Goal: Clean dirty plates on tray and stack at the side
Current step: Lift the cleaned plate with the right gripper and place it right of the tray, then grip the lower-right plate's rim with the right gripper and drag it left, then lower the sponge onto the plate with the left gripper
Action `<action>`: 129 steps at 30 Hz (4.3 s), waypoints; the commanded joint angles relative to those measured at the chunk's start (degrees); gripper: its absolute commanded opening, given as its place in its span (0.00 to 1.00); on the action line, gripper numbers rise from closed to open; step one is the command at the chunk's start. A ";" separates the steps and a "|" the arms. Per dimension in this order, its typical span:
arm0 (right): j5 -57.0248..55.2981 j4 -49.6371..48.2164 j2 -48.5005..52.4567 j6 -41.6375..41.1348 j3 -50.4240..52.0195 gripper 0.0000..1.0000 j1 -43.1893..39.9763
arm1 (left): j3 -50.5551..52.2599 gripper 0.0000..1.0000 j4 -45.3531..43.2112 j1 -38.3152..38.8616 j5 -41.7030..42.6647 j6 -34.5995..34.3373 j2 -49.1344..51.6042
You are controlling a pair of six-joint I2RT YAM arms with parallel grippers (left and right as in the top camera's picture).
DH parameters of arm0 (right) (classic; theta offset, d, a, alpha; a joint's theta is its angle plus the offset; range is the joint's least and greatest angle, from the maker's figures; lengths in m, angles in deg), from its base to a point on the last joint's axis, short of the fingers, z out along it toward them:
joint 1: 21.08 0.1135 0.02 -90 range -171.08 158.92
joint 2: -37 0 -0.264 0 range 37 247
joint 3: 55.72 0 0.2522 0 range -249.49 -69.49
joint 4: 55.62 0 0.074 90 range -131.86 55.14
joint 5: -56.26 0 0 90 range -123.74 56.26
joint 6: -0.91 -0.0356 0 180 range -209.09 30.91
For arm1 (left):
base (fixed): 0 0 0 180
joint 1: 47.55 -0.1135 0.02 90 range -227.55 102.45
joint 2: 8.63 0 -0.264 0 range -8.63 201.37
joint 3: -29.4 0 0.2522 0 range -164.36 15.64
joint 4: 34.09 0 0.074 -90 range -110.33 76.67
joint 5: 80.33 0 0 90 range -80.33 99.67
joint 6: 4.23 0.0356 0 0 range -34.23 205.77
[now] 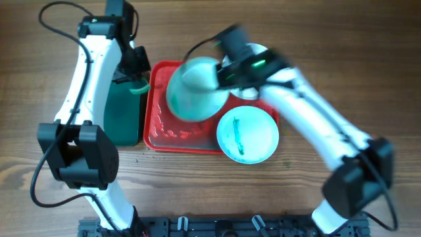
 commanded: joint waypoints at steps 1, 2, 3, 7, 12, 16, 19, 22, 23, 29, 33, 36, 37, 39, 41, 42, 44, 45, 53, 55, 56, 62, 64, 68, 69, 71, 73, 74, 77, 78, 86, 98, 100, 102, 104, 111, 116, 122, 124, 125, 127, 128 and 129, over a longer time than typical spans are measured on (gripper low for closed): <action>18.18 2.38 -5.35 2.64 -0.46 0.04 -11.37 | -0.74 0.04 -0.04 1.95 0.90 -1.55 -1.53; 18.27 3.82 -5.66 2.78 -0.46 0.04 -15.02 | -0.74 0.04 -0.07 2.27 0.90 -1.55 -1.53; 17.73 5.55 -5.66 3.13 -0.46 0.04 -18.51 | -0.74 0.04 -0.11 2.54 0.90 -1.55 -1.53; 13.62 8.70 -5.66 3.23 0.96 0.04 -28.74 | -0.74 0.04 -0.24 3.02 0.90 -1.57 -1.53; 10.16 7.19 -5.66 2.05 7.04 0.04 -40.35 | -0.74 0.04 -0.22 3.06 0.90 -1.57 -1.53; 7.65 1.57 -5.66 -1.97 16.35 0.04 -48.09 | -0.74 0.04 -0.24 3.06 0.92 -1.57 -1.53; 7.50 -3.26 -5.66 -4.70 23.63 0.04 -50.47 | -0.74 0.04 -0.22 3.17 0.92 -1.57 -1.53; 6.67 -8.98 -5.66 -5.86 30.42 0.04 -50.82 | -0.74 0.04 -0.22 3.28 0.92 -1.57 -1.53; 6.03 -9.90 -5.66 -6.67 31.65 0.04 -50.82 | -0.74 0.04 -0.22 3.28 0.92 -1.57 -1.53; 6.43 -8.55 -5.73 -5.88 33.99 0.17 -50.82 | -0.74 0.04 -0.24 4.13 1.05 -1.57 -1.53; 17.35 -4.04 -7.80 3.89 30.91 0.20 -50.51 | -0.74 0.04 -0.66 5.92 1.62 -1.51 -1.51; 17.51 0.11 -12.92 6.19 28.13 0.25 -48.37 | -0.74 0.04 -1.09 7.06 2.05 -1.51 -1.51; 17.73 0.85 -14.51 6.73 27.80 0.26 -47.34 | -0.74 0.04 -1.20 7.30 2.21 -1.51 -1.51; 18.58 2.05 -17.64 7.43 27.80 0.29 -43.78 | -0.74 0.04 -1.66 7.63 2.95 -1.51 -1.51; 18.51 3.76 -18.32 7.93 27.80 0.31 -39.63 | -0.74 0.04 -2.21 7.78 3.96 -1.53 -1.51; 18.45 4.59 -18.21 7.93 27.87 0.30 -37.70 | -0.74 0.04 -2.29 7.82 4.13 -1.53 -1.51; 18.32 5.07 -17.94 7.76 28.74 0.31 -33.83 | -0.74 0.04 -2.25 7.87 4.15 -1.53 -1.51; 18.21 4.96 -17.86 7.28 29.44 0.31 -32.06 | -0.74 0.04 -2.25 7.87 4.15 -1.53 -1.51; 12.96 3.69 -14.45 2.56 35.89 0.37 -23.37 | -0.74 0.04 -2.21 7.87 4.13 -1.53 -1.51; 13.18 1.22 -13.20 2.64 37.46 0.37 -22.49 | -0.74 0.04 -2.23 7.87 4.13 -1.53 -1.51; 13.20 0.04 -12.61 2.64 38.18 0.37 -22.12 | -0.74 0.04 -2.27 7.87 4.13 -1.53 -1.51; 13.35 -4.46 -7.80 2.75 39.82 0.37 -20.76 | -0.74 0.04 -2.36 7.87 4.13 -1.53 -1.51; 13.38 -5.22 -6.54 2.71 39.82 0.35 -20.74 | -0.74 0.04 -2.36 7.87 4.13 -1.51 -1.51; 13.35 -5.66 -6.10 2.71 39.80 0.17 -20.74 | -0.74 0.04 -2.34 7.87 4.13 -1.51 -1.51; 13.35 -5.64 -6.10 2.67 39.80 0.11 -20.74 | -0.74 0.04 -2.34 7.87 4.13 -1.51 -1.51; 13.35 -5.46 -6.21 2.56 39.76 0.04 -20.74 | -0.74 0.04 -2.34 7.87 4.13 -1.51 -1.51; 13.35 -4.76 -6.73 2.56 39.50 0.04 -20.74 | -0.74 0.04 -2.34 7.87 4.13 -1.51 -1.51; 13.35 -4.13 -7.21 2.58 39.15 0.04 -20.74 | -0.74 0.04 -2.34 7.87 4.13 -1.51 -1.51; 13.35 -0.26 -9.60 2.62 36.04 0.04 -20.74 | -0.74 0.04 -2.34 7.87 4.13 -1.51 -1.51; 13.53 1.09 -10.51 2.64 34.45 0.04 -20.52 | -0.74 0.04 -2.34 7.87 4.13 -1.51 -1.51; 9.35 -7.65 -11.96 -14.80 25.81 0.04 -7.63 | -0.74 0.04 -2.36 7.87 4.13 -1.57 -1.51; 9.70 -15.15 11.89 -24.41 14.05 0.04 2.25 | -0.74 0.04 -2.43 7.87 4.11 -1.57 -1.51; 11.10 -15.56 13.53 -24.41 13.44 0.04 2.29 | -0.74 0.04 -2.43 7.87 4.11 -1.57 -1.51; 11.72 -16.09 13.86 -24.24 13.44 0.05 2.19 | -0.74 0.04 -2.45 7.87 4.11 -1.57 -1.49; 11.74 -16.50 13.88 -24.22 13.44 0.17 2.19 | -0.70 0.04 -2.64 7.87 4.11 -1.57 -1.31; 14.93 -17.64 15.65 -23.82 13.44 0.26 1.05 | 4.57 0.04 -9.33 7.87 4.15 -1.53 -0.42; 17.07 -17.49 16.44 -23.78 13.44 0.06 -0.20 | 7.63 0.04 -12.28 7.87 4.46 -1.49 1.86; 18.58 -17.27 16.44 -22.73 13.44 0.04 -0.20 | 11.91 0.04 -14.88 8.26 6.47 0.72 2.45; 18.60 -17.14 16.44 -22.60 13.44 0.04 -0.17 | 14.21 0.04 -17.57 8.61 6.71 2.23 2.47; 18.82 -17.16 16.44 -22.23 13.44 0.04 -0.17 | 15.41 0.04 -19.23 8.74 6.93 2.49 2.47; 19.67 -17.33 16.44 -21.22 13.44 0.04 -0.17 | 18.43 0.04 -23.85 9.18 8.07 5.33 2.47; 19.67 -17.31 16.44 -21.20 13.44 0.04 -0.17 | 19.50 0.04 -25.68 9.38 8.07 6.12 2.58; 19.71 -17.31 16.44 -21.18 13.44 0.04 -0.17 | 21.09 0.04 -28.48 9.77 8.20 7.43 2.67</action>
